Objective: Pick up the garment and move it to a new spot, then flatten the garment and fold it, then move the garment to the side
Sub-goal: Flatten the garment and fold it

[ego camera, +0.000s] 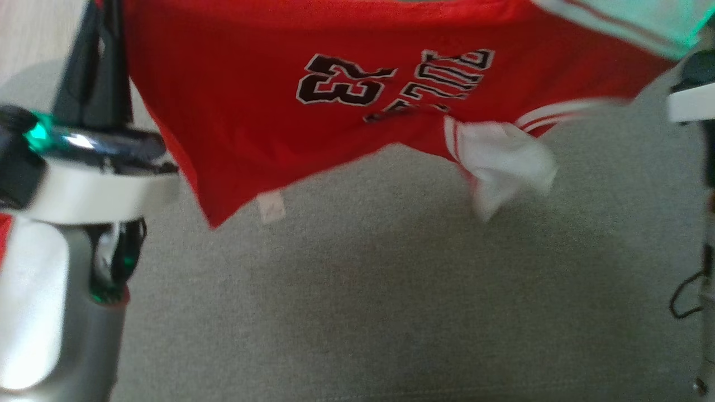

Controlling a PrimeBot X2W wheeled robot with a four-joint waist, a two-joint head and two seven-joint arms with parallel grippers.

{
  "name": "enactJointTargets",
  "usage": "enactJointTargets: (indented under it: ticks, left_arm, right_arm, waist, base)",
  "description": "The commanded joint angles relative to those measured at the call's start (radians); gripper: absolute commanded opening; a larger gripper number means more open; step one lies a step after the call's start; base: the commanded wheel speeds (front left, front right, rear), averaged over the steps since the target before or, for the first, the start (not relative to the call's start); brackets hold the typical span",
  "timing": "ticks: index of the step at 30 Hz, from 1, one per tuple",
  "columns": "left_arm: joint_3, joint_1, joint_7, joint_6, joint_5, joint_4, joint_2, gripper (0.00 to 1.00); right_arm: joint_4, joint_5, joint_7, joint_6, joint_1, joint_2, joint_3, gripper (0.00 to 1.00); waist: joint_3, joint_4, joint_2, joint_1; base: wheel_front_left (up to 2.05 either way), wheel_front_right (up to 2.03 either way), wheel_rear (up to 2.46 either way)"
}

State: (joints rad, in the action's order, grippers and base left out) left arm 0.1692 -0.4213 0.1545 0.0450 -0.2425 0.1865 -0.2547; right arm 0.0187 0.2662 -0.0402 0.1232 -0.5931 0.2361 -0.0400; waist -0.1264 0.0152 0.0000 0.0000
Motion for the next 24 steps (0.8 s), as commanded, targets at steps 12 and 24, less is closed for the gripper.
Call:
enactJointTargets:
  ticks: [12,24]
  left_arm:
    - [-0.057,-0.127,-0.119,0.009,-0.051,0.138,-0.051,0.00]
    - [-0.023,-0.196,-0.127,-0.005,-0.064,0.046,-0.037,0.00]
  right_arm:
    - [-0.321,-0.025,-0.250,0.008,-0.008,-0.008,-0.086,0.00]
    - [-0.189,0.017,-0.307,0.008,-0.076,-0.040,-0.076,0.00]
  waist:
    - [0.066,0.029,0.0000,0.0000]
    - [0.004,0.025,0.0000,0.0000]
  base:
    - [0.00,0.00,0.00]
    - [0.00,0.00,0.00]
